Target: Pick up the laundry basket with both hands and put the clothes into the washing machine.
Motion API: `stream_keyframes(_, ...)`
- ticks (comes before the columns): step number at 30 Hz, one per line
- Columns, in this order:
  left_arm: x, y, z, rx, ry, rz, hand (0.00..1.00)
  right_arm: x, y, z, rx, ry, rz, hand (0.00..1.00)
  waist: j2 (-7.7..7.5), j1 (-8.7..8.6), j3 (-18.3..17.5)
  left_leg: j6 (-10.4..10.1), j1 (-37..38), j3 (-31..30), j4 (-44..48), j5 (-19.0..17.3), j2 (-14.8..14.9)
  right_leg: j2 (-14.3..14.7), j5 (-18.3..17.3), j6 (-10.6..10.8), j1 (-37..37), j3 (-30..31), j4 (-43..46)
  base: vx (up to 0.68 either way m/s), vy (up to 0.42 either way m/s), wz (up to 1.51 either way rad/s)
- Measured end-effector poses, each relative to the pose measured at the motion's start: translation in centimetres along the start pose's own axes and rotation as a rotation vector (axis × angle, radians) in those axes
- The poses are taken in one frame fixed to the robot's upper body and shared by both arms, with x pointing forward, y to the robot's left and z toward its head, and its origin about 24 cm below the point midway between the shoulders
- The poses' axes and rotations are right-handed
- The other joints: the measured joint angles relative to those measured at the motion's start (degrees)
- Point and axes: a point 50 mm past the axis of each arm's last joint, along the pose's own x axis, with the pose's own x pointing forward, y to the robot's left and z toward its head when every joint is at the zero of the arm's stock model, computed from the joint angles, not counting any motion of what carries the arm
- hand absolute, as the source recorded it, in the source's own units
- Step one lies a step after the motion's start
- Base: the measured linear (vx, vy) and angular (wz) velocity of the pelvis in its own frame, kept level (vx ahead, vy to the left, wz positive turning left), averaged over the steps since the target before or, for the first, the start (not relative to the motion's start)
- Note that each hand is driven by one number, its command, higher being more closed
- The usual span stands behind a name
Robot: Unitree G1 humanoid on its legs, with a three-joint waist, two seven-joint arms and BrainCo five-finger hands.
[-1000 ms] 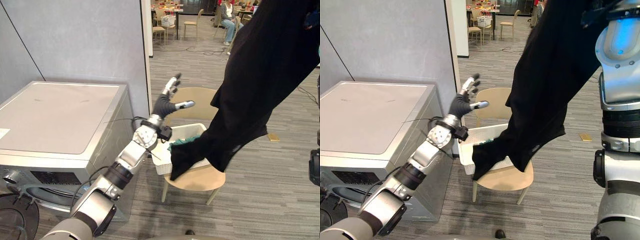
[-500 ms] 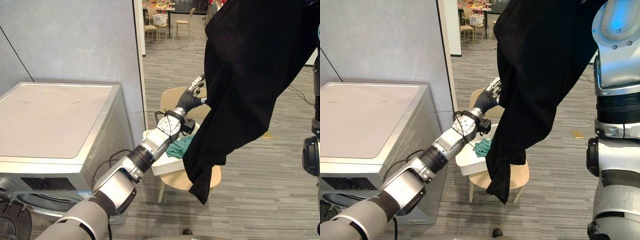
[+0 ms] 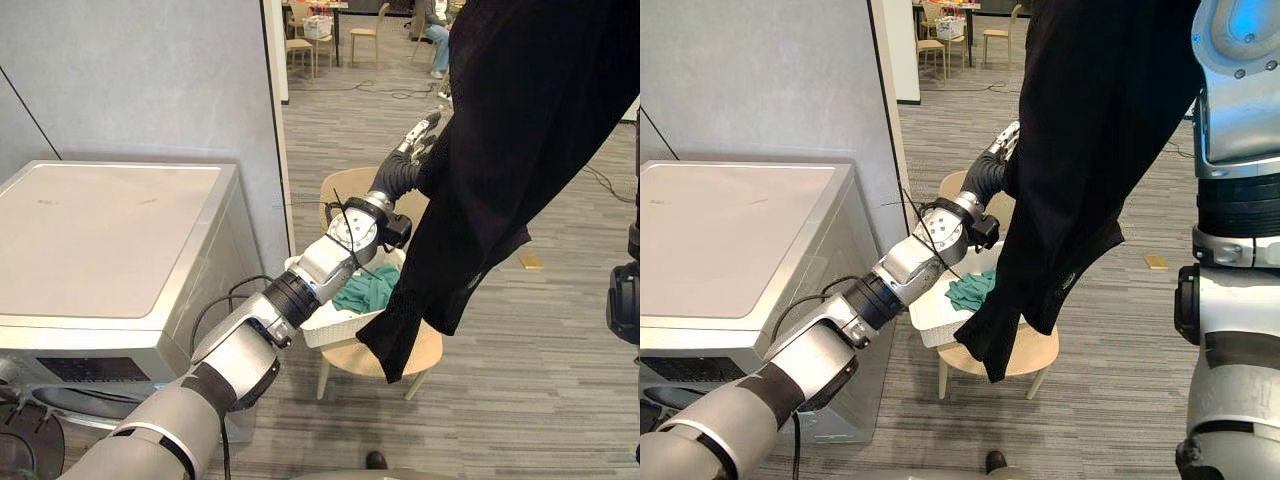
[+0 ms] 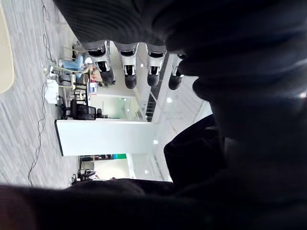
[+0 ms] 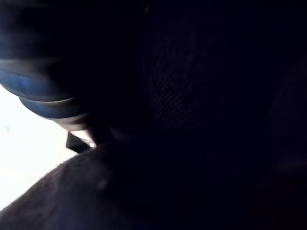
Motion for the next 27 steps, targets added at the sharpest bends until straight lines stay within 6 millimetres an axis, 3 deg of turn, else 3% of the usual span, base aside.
stream_keyframes(11,-1.2,-1.8,2.0,0.029,-0.081,-0.215,0.00,0.3,-1.4,-0.2,-0.085,-0.010,0.012,1.00,0.19,0.20,0.13,0.03,0.14,-0.01,0.00,-0.09,-0.01,-0.02,0.00,0.00,0.12,0.00,-0.02,0.00,0.000,0.00)
stream_keyframes(20,-2.2,-3.7,0.5,0.048,-0.014,-0.379,0.00,0.1,-0.1,-0.2,-0.106,-0.022,0.091,1.00,0.57,0.09,0.38,0.07,0.39,0.07,0.00,-0.18,0.00,-0.01,-0.02,0.02,0.41,0.06,-0.27,0.00,0.000,0.00)
stream_keyframes(27,-2.5,-5.1,-0.3,0.051,0.014,-0.446,0.00,1.4,0.5,1.7,-0.101,-0.095,0.132,1.00,0.91,-0.94,0.89,0.12,0.48,0.46,0.01,-0.39,0.00,0.05,-0.02,0.03,0.39,0.29,-0.29,0.00,0.000,0.00)
